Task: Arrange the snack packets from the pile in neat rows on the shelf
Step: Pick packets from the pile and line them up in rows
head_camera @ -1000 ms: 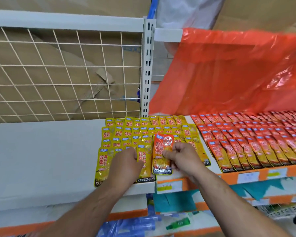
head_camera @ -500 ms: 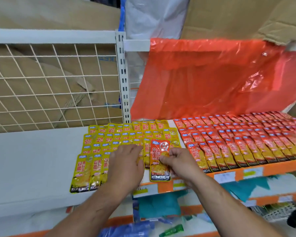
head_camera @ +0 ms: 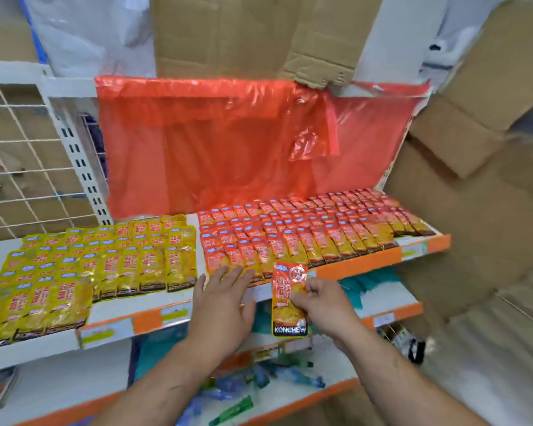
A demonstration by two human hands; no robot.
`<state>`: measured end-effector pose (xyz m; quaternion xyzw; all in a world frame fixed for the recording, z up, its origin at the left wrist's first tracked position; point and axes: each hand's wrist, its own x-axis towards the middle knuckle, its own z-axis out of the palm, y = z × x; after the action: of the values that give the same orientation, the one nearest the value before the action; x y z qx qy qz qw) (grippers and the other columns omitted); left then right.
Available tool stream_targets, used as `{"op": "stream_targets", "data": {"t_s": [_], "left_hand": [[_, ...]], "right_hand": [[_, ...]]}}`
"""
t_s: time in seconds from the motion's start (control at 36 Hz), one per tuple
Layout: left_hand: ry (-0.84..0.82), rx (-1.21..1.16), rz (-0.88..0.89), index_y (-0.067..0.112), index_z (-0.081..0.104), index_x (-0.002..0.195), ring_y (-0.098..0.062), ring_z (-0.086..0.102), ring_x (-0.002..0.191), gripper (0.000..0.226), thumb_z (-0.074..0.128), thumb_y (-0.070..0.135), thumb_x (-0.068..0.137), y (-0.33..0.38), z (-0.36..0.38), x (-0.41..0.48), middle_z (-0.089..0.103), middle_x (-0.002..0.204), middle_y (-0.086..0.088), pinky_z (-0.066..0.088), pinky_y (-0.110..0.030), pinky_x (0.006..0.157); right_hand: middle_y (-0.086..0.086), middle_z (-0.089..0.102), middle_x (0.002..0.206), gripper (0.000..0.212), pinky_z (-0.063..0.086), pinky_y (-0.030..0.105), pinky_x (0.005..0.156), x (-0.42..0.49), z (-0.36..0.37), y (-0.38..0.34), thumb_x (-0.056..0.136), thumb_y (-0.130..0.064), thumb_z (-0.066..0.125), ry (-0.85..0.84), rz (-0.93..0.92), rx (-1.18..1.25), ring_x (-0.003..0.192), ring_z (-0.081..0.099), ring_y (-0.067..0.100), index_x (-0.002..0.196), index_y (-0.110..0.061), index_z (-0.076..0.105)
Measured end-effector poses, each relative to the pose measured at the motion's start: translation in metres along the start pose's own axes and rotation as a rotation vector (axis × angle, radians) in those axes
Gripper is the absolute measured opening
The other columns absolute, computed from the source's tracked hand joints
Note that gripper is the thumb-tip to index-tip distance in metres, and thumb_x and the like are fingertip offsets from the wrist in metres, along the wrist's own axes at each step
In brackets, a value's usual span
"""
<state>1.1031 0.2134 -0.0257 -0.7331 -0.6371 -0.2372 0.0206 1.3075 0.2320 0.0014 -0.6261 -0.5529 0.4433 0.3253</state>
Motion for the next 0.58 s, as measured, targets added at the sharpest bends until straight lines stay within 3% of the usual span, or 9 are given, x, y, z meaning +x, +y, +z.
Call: {"op": "stream_targets", "data": {"t_s": [0.08,0.17,0.25,0.36,0.47,0.58], "left_hand": [[-0.022,-0.029,0.039,0.031,0.062,0.128,-0.024,0.055,0.124,0.052,0.059,0.042,0.077,0.037,0.013,0.002,0.063,0.130,0.006,0.040,-0.053,0.102],[-0.060,-0.062,0.072,0.033,0.059,0.131,-0.023,0.051,0.128,0.051,0.054,0.042,0.082,0.067,0.026,0.007,0.059,0.134,0.009,0.035,-0.051,0.106],[-0.085,-0.091,0.090,0.034,0.055,0.135,-0.020,0.045,0.133,0.051,0.051,0.043,0.085,0.087,0.040,0.020,0.055,0.140,0.011,0.029,-0.050,0.111],[-0.088,-0.086,0.129,0.031,0.060,0.131,-0.023,0.051,0.128,0.048,0.055,0.039,0.083,0.108,0.058,0.047,0.060,0.134,0.007,0.035,-0.052,0.107],[-0.104,-0.117,0.148,0.030,0.058,0.132,-0.025,0.050,0.130,0.049,0.051,0.039,0.084,0.130,0.079,0.085,0.057,0.138,0.005,0.032,-0.054,0.110],[-0.098,-0.157,0.174,0.031,0.057,0.133,-0.024,0.046,0.133,0.050,0.052,0.037,0.084,0.154,0.098,0.133,0.056,0.139,0.006,0.027,-0.053,0.111]], "right_hand": [[0.005,0.049,0.065,0.023,0.032,0.028,0.057,-0.005,-0.035,0.018,0.089,-0.016,0.069,0.013,0.034,0.035,0.059,0.044,0.016,0.078,0.003,0.062],[0.010,0.054,0.067,0.027,0.034,0.027,0.053,-0.004,-0.064,0.034,0.090,-0.017,0.068,0.036,0.054,0.058,0.060,0.047,0.017,0.086,0.008,0.060],[0.021,0.066,0.077,0.029,0.042,0.031,0.060,0.008,-0.087,0.044,0.090,-0.017,0.069,0.054,0.072,0.068,0.066,0.056,0.020,0.093,0.010,0.061],[0.005,0.064,0.069,0.024,0.040,0.025,0.056,0.030,-0.112,0.056,0.091,-0.016,0.068,0.069,0.087,0.055,0.061,0.057,0.015,0.088,0.008,0.063],[-0.008,0.069,0.064,0.014,0.044,0.021,0.051,0.057,-0.143,0.061,0.092,-0.015,0.066,0.082,0.110,0.045,0.054,0.060,0.005,0.080,-0.009,0.068],[-0.014,0.057,0.046,0.025,0.035,0.017,0.043,0.093,-0.178,0.058,0.094,-0.012,0.064,0.110,0.100,0.060,0.041,0.048,-0.002,0.069,-0.014,0.061]]}}
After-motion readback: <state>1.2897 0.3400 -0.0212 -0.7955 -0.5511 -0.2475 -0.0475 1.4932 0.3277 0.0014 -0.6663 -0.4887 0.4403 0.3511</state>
